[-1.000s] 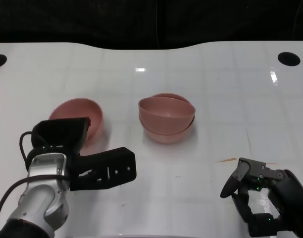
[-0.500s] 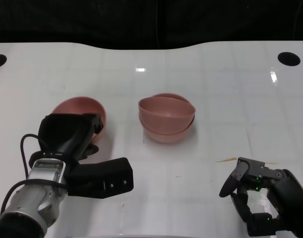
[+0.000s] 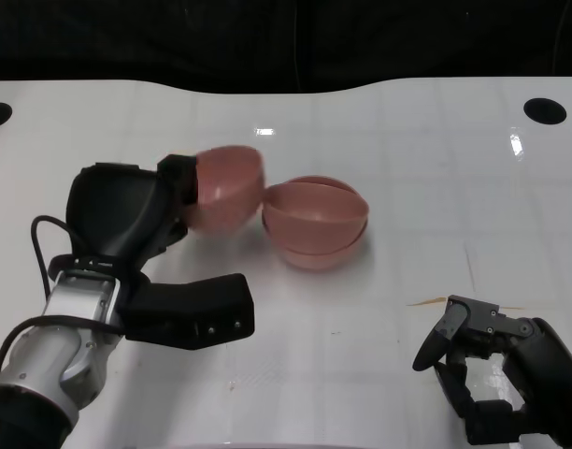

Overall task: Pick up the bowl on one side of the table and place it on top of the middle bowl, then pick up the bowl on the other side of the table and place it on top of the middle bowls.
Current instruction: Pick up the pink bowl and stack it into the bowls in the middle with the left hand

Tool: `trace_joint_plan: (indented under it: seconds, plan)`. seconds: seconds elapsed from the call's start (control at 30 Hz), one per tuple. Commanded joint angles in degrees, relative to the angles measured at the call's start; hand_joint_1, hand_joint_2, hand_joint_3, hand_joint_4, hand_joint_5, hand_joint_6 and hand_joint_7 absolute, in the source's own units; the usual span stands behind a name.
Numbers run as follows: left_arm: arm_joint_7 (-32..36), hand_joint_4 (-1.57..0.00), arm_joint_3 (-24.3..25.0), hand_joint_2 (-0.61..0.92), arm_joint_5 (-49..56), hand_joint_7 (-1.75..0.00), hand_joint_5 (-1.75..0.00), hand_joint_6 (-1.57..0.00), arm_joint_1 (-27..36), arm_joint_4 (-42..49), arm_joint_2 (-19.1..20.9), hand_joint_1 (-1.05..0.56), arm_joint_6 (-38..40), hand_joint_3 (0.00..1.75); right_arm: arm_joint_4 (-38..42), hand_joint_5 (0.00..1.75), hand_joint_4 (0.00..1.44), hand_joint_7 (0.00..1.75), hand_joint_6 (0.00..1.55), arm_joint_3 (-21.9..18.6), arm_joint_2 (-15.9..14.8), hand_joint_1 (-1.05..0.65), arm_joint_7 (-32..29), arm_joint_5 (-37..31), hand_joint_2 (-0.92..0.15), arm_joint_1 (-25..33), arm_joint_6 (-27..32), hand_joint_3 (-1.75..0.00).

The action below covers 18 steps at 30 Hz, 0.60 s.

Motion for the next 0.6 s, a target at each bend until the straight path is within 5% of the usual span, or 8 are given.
trace_joint_plan:
  seconds: [0.03,0.27,0.4,0.6]
  plan:
    - [0.8,-0.94,0.9,0.91,0.6,-1.6,-1.75,-0.68,-0.9,-4.1,1.7,-0.28,0.1,0.1,-0.2,1.75,0.9,1.5,0.77,-0.8,-0.1,-0.2,-0.1,0.0,-0.45,0.1,-0.3,-1.26]
    - [-1.5,-0.94,0.6,0.91,0.6,-1.73,-1.75,-0.65,-3.2,-8.7,1.8,-0.29,-1.7,0.1,0.5,1.75,0.9,1.5,0.77,-0.6,0.3,-0.21,0.1,0.3,-0.45,-0.3,-0.1,-1.26]
    - [-1.5,-0.96,-0.1,0.87,1.8,-1.57,-1.75,-0.74,-5.8,-8.0,1.4,-0.27,-2.0,0.07,0.9,1.75,0.89,1.49,0.77,-0.7,0.4,-0.24,0.0,0.1,-0.45,-0.5,-0.6,-1.24]
    - [-0.5,-0.93,0.1,0.85,1.8,-1.62,-1.75,-0.71,-7.2,-6.7,1.0,-0.26,-3.2,0.05,0.4,1.75,0.89,1.48,0.78,-0.7,0.7,-0.21,-0.7,-0.9,-0.43,-0.2,-0.6,-1.3]
